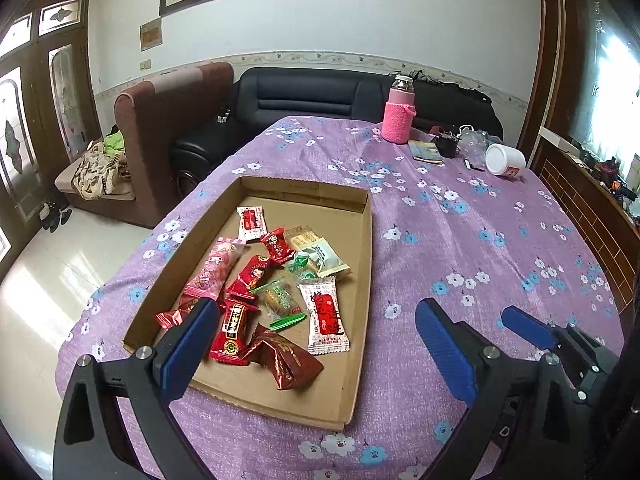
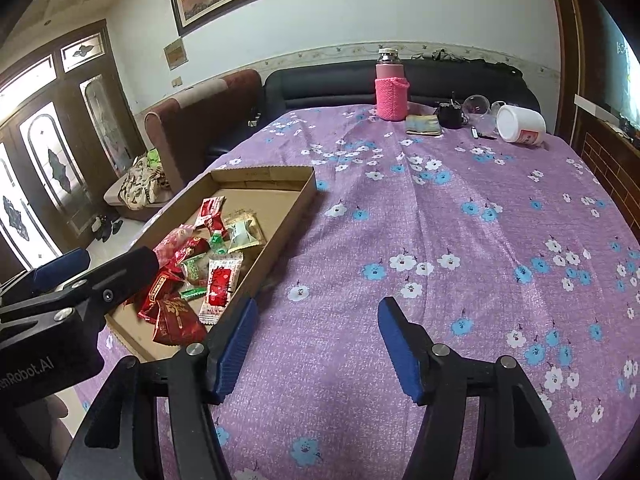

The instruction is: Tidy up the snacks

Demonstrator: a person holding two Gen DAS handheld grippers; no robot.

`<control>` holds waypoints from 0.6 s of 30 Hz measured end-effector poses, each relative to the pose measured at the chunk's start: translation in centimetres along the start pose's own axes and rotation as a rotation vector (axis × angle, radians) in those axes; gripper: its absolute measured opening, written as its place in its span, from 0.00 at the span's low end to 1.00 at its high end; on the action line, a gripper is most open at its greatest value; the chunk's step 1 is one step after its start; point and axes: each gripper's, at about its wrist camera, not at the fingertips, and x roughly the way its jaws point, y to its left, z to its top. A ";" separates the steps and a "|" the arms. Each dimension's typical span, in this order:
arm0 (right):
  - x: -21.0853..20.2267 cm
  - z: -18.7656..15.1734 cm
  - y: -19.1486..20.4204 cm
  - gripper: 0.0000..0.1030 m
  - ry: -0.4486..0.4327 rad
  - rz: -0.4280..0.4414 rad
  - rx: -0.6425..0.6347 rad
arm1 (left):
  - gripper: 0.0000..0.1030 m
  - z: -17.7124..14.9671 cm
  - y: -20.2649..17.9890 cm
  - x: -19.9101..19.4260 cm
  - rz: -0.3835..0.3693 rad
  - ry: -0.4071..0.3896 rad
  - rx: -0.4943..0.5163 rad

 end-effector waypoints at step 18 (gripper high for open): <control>-1.8 -0.4 0.9 0.65 -0.042 -0.035 -0.023 | 0.96 0.2 1.5 -3.7 -0.045 -0.152 -0.085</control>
